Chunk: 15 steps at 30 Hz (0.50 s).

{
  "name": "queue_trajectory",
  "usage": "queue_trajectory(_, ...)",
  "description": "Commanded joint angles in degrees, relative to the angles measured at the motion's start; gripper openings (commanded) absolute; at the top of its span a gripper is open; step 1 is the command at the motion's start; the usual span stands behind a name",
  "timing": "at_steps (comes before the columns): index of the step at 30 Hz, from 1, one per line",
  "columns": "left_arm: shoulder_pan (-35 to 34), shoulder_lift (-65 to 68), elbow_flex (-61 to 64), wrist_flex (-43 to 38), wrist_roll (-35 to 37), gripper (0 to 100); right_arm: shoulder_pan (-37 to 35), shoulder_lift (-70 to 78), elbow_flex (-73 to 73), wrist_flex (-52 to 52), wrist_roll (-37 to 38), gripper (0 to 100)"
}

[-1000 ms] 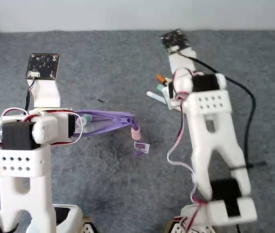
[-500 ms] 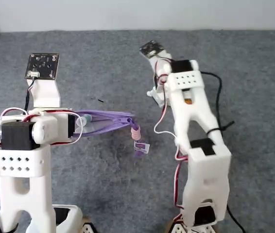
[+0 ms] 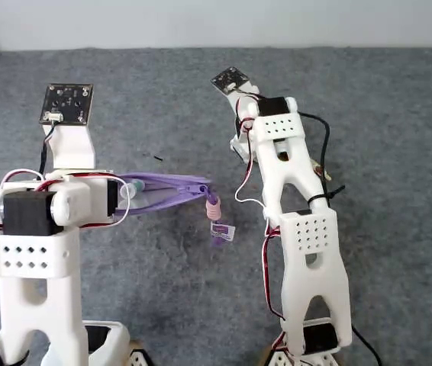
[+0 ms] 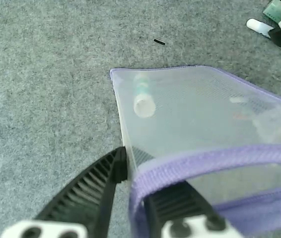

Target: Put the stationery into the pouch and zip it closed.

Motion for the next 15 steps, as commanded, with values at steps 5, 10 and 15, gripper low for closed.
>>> queue_trajectory(5,0.4,0.4,-1.6,-0.8,0.8,1,-1.2,4.3,-4.9,0.8,0.4,21.9)
queue_trajectory(10,0.4,0.3,-1.6,-0.8,0.8,1,-1.5,3.6,-9.6,8.7,0.1,21.9)
queue_trajectory(15,0.4,0.3,-1.6,-0.9,0.8,1,-1.3,5.1,-14.5,14.2,0.1,21.9)
